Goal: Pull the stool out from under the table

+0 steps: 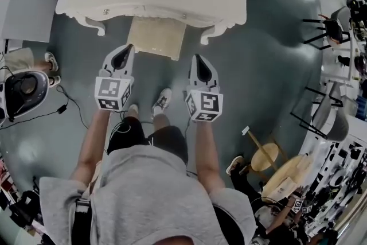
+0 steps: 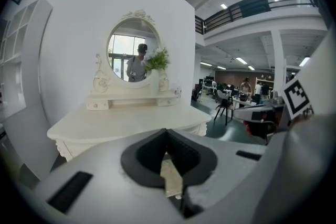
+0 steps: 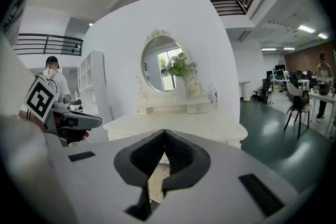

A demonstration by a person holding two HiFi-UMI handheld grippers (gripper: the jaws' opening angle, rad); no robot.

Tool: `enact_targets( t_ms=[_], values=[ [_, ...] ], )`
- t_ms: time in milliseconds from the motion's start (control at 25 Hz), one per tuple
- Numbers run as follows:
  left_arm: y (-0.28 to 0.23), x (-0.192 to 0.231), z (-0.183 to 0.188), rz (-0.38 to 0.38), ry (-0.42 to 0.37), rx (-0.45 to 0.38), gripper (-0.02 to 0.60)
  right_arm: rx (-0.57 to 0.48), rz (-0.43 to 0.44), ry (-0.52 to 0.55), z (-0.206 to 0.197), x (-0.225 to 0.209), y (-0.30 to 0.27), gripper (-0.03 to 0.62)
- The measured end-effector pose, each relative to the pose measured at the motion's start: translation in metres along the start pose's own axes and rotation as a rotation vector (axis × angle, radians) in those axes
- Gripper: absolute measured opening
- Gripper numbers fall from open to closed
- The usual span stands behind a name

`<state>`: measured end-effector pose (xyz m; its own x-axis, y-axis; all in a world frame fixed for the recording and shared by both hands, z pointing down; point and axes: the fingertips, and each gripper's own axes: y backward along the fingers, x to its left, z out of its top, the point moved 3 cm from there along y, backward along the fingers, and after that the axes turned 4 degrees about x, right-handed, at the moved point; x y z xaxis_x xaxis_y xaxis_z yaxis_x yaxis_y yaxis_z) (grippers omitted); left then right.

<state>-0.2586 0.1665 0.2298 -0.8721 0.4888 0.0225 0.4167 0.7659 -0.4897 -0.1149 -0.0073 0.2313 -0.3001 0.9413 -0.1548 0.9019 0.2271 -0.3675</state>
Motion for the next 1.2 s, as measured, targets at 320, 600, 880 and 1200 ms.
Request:
enact_targets(
  t_ms=[320, 600, 880, 1200],
  values=[
    [-0.049, 0.026, -0.036, 0.029, 0.019, 0.039, 0.000, 0.056, 0.032, -0.021, -0.045, -0.014, -0.065, 0.012],
    [-0.113, 0.064, -0.107, 0.001, 0.034, 0.097, 0.000, 0.099, -0.046, -0.073, -0.124, -0.028, -0.125, 0.012],
    [-0.166, 0.099, -0.186, 0.000, 0.092, 0.134, 0.000, 0.159, -0.097, -0.065, -0.207, -0.033, -0.177, 0.012],
    [-0.221, 0.110, -0.262, -0.044, 0.077, 0.167, 0.000, 0.222, -0.066, -0.069, -0.285, -0.043, -0.222, 0.012]
  ],
)
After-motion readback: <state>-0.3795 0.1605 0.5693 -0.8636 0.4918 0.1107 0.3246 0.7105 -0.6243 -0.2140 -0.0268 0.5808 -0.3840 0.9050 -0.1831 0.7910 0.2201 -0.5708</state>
